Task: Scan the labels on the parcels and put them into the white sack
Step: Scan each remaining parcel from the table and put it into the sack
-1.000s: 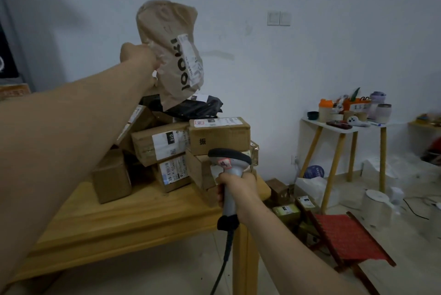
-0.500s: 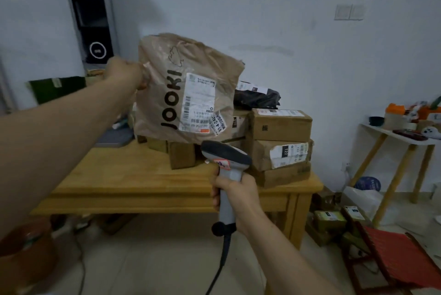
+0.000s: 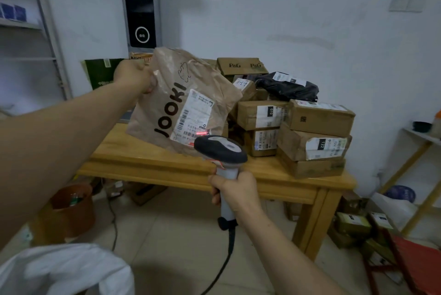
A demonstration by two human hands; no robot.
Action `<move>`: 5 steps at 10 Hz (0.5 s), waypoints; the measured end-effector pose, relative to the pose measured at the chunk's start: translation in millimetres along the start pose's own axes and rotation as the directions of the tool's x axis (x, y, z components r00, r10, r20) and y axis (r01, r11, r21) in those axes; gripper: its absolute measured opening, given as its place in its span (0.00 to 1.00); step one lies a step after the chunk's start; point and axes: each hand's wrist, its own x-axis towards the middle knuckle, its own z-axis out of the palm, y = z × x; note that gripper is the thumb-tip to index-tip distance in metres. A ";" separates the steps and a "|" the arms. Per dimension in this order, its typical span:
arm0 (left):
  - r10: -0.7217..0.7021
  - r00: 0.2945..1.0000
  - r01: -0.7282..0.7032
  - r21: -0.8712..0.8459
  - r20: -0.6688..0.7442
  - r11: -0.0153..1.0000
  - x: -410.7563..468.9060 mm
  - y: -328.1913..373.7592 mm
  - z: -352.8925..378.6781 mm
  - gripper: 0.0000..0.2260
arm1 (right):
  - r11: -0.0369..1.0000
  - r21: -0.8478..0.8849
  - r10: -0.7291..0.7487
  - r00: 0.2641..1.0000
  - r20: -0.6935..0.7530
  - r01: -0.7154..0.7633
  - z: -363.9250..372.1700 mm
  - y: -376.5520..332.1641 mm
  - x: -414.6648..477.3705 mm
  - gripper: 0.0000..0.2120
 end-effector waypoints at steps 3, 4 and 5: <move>0.031 0.997 -0.058 0.473 0.065 0.879 -15.4 2.9 -3.2 0.06 | 0.787 -0.547 -0.282 0.955 0.093 0.286 1.3 -1.4 1.6 0.08; -0.001 0.997 -0.039 0.523 0.076 0.851 -12.9 4.3 -4.5 0.05 | 0.639 -0.685 -0.325 0.930 0.172 0.350 4.7 1.2 0.3 0.09; -0.009 0.996 -0.037 0.530 0.084 0.847 -14.5 3.0 -6.8 0.06 | 0.585 -0.708 -0.365 0.908 0.205 0.396 10.3 3.8 -1.0 0.10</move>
